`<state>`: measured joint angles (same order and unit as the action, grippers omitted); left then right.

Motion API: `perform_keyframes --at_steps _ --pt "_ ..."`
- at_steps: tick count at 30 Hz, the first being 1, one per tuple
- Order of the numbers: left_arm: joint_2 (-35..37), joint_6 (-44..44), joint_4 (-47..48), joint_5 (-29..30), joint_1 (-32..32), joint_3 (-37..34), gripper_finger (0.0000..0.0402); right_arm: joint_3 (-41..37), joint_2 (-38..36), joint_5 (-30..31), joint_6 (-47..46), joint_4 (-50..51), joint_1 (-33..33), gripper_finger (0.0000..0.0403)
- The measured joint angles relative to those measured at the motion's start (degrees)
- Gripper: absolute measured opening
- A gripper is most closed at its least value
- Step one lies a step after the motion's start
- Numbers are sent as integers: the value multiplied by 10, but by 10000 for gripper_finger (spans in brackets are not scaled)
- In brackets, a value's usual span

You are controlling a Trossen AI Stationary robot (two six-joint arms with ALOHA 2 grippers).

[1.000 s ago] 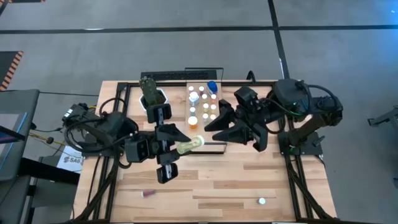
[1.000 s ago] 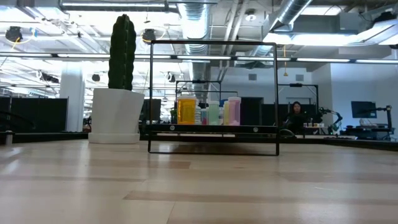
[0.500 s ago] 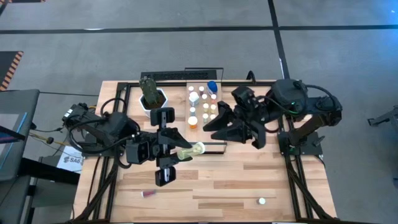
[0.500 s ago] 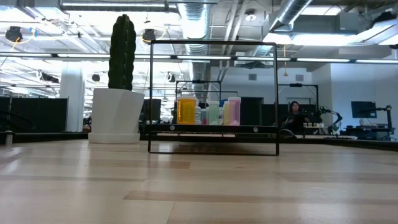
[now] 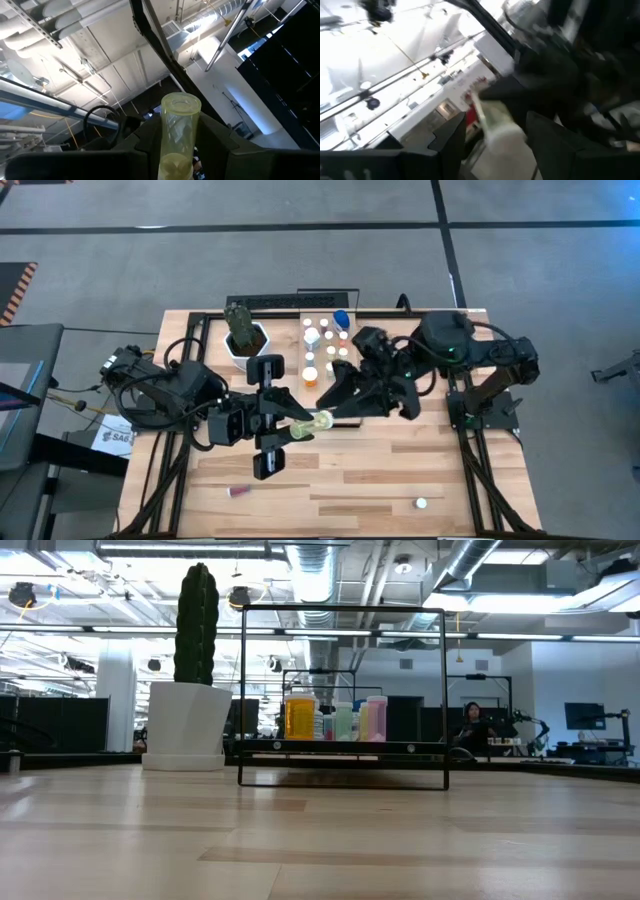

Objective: Pick and place medicine bottles onto shelf by color
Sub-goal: Put the yellow pill bottle on the shelf

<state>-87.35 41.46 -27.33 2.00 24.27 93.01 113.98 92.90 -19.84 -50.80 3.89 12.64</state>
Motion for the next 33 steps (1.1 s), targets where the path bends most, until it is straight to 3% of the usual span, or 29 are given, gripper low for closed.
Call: perform_keyframes --at_steps 13,33 --pt "0 13 -17 4 -4 0 85 -1 2 -24 -4 3 1 218" --pt "0 -100 -13 -15 -33 0 85 -1 2 -72 -3 7 1 200"
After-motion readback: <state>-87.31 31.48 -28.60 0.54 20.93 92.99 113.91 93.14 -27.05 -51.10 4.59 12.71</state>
